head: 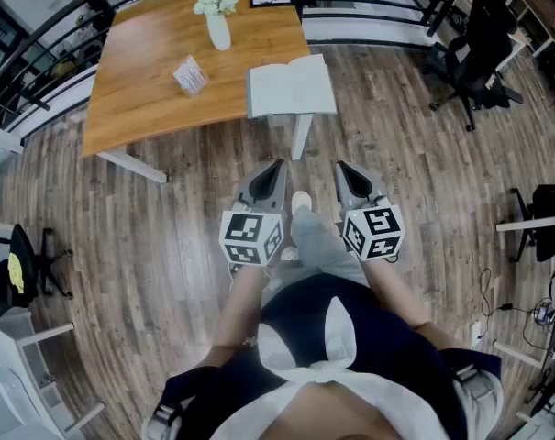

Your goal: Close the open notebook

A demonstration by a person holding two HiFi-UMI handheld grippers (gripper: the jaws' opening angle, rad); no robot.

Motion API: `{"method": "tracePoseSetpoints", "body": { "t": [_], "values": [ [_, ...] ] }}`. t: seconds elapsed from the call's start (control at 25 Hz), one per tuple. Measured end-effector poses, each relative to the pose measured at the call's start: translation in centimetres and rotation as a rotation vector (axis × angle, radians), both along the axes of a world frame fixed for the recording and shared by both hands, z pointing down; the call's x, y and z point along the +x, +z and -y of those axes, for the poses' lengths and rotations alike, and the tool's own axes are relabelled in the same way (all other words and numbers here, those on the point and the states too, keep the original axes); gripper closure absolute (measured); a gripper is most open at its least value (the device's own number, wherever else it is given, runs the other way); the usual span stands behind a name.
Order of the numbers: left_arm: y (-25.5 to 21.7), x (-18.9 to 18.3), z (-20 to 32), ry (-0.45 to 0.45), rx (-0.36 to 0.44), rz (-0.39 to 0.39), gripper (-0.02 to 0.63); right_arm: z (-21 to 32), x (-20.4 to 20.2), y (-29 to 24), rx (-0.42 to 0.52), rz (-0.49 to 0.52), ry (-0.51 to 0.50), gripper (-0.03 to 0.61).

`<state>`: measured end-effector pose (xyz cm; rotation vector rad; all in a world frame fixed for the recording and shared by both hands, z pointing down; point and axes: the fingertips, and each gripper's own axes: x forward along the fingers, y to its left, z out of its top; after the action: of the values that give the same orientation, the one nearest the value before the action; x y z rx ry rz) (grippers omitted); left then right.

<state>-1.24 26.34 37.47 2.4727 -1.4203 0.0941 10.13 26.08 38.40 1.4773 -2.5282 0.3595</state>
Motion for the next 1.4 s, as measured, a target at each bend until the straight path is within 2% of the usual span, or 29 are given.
{"method": "tracePoseSetpoints", "body": {
  "t": [0.56,1.12,1.16,1.2,1.32,1.4],
  "values": [
    [1.3,0.8,5.3,0.009,-0.018,0.013,0.594,5.9,1.5,1.3,0.003,0.014,0.043,0.581],
    [0.8,-0.6,16.1,0.000,-0.017,0.061,0.594,18.1,2.2,0.6,0.022,0.043,0.079,0.578],
    [0.9,-0.6,16.8,0.000,-0.015,0.069,0.594,18.9,2.3,0.7,0.020,0.047,0.078,0.560],
    [0.9,-0.5,17.6,0.001,-0.013,0.077,0.594,19.7,2.3,0.8,0.015,0.049,0.077,0.510],
    [0.9,-0.2,19.8,0.003,-0.010,0.090,0.594,22.0,2.8,1.1,0.003,0.047,0.077,0.497],
    [0.8,-0.1,21.3,0.003,-0.008,0.092,0.594,23.5,3.0,1.3,-0.005,0.049,0.078,0.466]
  ]
}}
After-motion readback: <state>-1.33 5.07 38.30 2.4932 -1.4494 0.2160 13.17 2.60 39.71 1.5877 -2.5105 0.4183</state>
